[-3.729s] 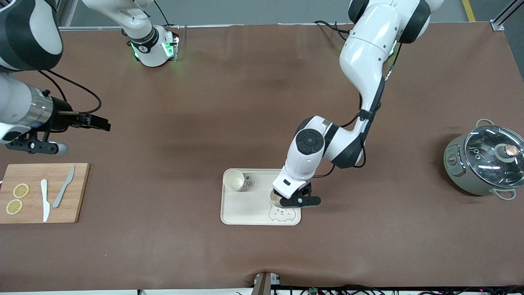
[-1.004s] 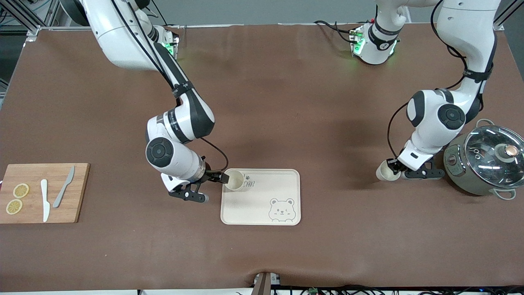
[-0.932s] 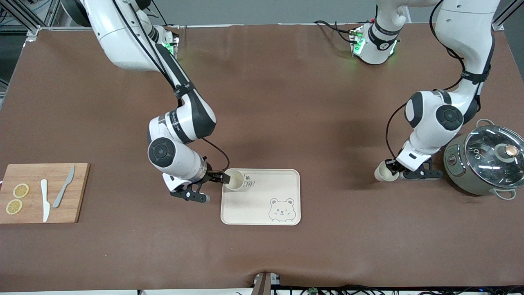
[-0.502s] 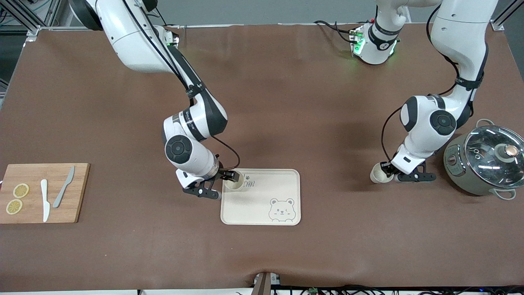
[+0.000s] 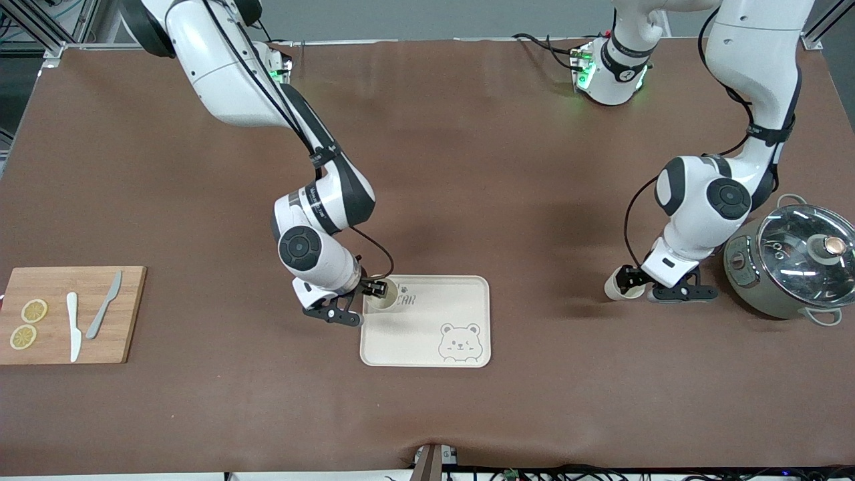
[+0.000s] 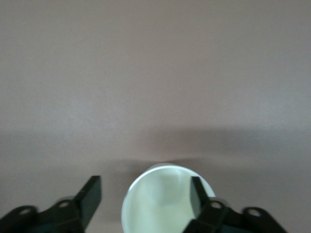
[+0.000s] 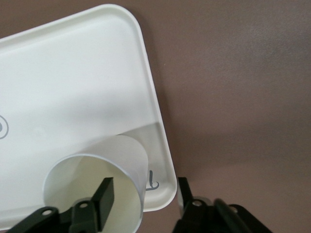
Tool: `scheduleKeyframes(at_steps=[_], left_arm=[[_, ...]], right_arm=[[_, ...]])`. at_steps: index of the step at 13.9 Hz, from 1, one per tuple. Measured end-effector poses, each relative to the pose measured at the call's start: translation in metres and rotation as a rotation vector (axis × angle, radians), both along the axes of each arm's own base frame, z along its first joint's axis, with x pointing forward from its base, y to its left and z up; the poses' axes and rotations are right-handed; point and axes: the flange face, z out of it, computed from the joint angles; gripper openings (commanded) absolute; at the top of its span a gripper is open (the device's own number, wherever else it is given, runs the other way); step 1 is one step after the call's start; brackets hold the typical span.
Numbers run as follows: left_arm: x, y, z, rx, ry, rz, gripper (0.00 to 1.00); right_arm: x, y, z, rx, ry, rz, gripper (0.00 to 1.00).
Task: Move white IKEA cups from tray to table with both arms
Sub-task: 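Open the left gripper while the right gripper lifts the second cup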
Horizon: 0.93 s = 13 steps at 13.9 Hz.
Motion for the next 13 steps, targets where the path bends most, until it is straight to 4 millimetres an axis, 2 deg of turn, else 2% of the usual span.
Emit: scheduleKeyframes(at_steps=[2,4,7,10,11,13], left_arm=[[0.007,-0.004,0.036,-0.002,0.025,-0.005,1.0],[0.013,-0.006,0.081,-0.002,0.055,-0.008,1.0],[0.019,-0.013,0.148,-0.006,0.089,-0.02,1.0],[0.024,-0.048,0.208,-0.024,0.105,-0.042,1.0],[0.024,-0.057,0.225,-0.029,0.104,-0.045,1.0],[0.025,-0.061,0.251,-0.03,0.115,-0.043,1.0]], right_arm=[[0.0,0.002,0.001,0.001,-0.002,-0.001,0.18],[0.001,0.003,0.004,0.004,-0.009,-0.002,0.0],[0.005,0.005,0.012,0.011,-0.021,-0.011,0.0],[0.005,0.005,0.013,0.01,-0.023,-0.013,0.0],[0.006,0.005,0.013,0.01,-0.021,-0.013,0.0],[0.005,0.005,0.018,0.001,0.002,-0.012,0.0]])
